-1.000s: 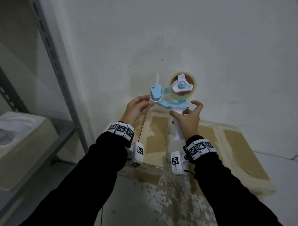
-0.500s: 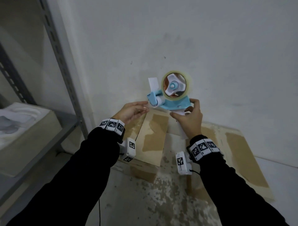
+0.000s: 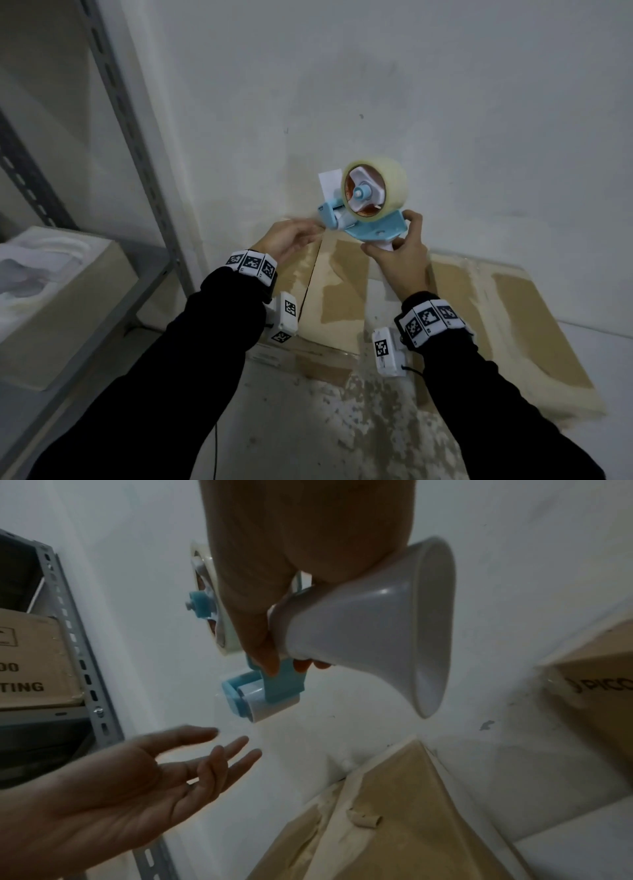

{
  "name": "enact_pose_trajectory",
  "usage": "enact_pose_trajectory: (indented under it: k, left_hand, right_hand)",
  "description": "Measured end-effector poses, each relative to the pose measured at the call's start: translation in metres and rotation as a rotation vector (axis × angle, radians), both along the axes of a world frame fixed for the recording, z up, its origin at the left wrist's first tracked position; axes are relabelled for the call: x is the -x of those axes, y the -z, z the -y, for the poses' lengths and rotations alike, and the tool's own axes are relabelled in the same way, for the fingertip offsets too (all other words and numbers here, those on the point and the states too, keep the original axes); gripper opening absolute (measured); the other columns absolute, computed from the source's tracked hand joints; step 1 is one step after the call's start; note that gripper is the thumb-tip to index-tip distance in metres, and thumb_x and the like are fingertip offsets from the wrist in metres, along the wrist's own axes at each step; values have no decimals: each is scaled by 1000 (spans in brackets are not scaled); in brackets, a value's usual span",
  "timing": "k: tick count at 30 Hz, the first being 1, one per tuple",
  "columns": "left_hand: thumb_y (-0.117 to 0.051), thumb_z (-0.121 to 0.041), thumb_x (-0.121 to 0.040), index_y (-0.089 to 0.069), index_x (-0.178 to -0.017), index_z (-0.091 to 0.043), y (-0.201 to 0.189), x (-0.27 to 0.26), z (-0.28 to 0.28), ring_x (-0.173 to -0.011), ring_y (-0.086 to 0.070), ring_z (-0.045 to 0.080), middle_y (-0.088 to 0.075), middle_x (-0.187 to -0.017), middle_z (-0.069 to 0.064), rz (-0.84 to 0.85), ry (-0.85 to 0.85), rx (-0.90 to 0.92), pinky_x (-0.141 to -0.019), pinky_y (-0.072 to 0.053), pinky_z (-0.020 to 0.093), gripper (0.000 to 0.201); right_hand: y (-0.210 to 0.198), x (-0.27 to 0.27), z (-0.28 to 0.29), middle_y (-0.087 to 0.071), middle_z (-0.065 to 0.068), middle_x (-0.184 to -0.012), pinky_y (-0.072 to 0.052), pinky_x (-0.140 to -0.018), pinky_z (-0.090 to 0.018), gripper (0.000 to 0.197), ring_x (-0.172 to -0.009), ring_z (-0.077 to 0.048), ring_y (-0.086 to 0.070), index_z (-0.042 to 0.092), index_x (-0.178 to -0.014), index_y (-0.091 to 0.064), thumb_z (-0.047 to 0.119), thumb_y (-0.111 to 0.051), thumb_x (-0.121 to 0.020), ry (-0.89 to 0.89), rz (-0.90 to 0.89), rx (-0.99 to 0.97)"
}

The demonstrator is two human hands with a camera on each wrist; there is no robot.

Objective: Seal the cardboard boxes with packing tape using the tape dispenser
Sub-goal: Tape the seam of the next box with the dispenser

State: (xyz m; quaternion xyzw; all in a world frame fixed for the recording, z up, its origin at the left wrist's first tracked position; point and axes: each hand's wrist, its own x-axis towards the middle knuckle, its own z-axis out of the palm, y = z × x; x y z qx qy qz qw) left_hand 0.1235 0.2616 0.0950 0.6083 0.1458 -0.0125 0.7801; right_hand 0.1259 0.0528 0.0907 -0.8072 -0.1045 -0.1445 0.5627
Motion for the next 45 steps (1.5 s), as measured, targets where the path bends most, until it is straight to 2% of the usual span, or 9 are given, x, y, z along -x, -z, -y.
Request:
enact_pose_trajectory:
  k: [6,12,16,20,22,27,39,43,45]
  left_hand:
    - [-66,4,-80,-56,-117,3,11,-10,-20,-84,-65,20,-67,-94,14,-98,73,-230,-85,-55,26,39]
    - [-71,-10,-80,-67,-105,4,22,-7,-42,-90,-61,21,-65,-100,9,-159,67,-661,-77,-41,23,29]
    - [-68,-26,-83,-65,-104,7,35,-6,-59,-63,-65,19,-67,-82,15,-216,-7,-418,-71,-54,27,39]
    - [-56,-39,-88,-49,-129,-3,49,-3,-81,-121,-49,35,-51,-132,19,-338,107,-938,-100,-42,39,56]
    - [-59,-37,-88,-29,-142,-5,57,6,-85,-130,-40,35,-38,-144,19,-396,296,-1079,-104,-39,40,70]
    - [-66,-40,-83,-57,-122,-3,74,18,-86,-110,-59,32,-61,-124,15,-363,501,-952,-95,-49,41,55]
    - [-80,-40,-69,-64,-98,-2,82,65,-77,-93,-68,29,-70,-104,16,-460,595,-853,-90,-54,42,51]
    - [-62,-48,-84,-52,-125,-2,56,76,-66,-113,-57,28,-56,-128,11,-344,372,-1018,-96,-43,33,63]
    - [-52,-47,-90,-58,-117,-3,41,67,-58,-111,-59,30,-62,-115,14,-214,206,-900,-94,-44,34,52]
  right_hand:
    - [16,8,-25,-68,-5,-80,-55,-66,-42,63,-73,-23,-65,37,-107,-36,17,-80,-67,129,-25,6]
    - [33,26,-62,-66,2,-82,-56,-71,-46,59,-78,-26,-66,35,-107,-36,22,-79,-68,216,-57,81]
    - [37,29,-75,-64,3,-83,-55,-70,-44,61,-79,-28,-65,28,-113,-39,21,-79,-68,257,-61,98]
    - [35,27,-77,-64,2,-78,-54,-68,-41,60,-77,-29,-65,27,-113,-38,21,-77,-68,296,-54,99]
    - [32,27,-76,-63,1,-78,-51,-66,-37,62,-77,-29,-64,24,-116,-39,20,-78,-68,316,-58,103]
    - [29,32,-73,-65,-2,-86,-54,-70,-40,66,-81,-30,-65,22,-119,-39,19,-79,-67,344,-63,92]
    - [14,61,-59,-56,14,-76,-55,-75,-47,64,-82,-28,-64,19,-119,-39,14,-78,-69,321,-42,-12]
    - [5,68,-55,-58,12,-78,-55,-77,-47,64,-82,-27,-64,22,-117,-37,14,-77,-68,301,-40,-35]
    - [0,73,-53,-58,12,-78,-55,-77,-44,64,-81,-26,-64,22,-119,-37,14,-77,-69,297,-37,-42]
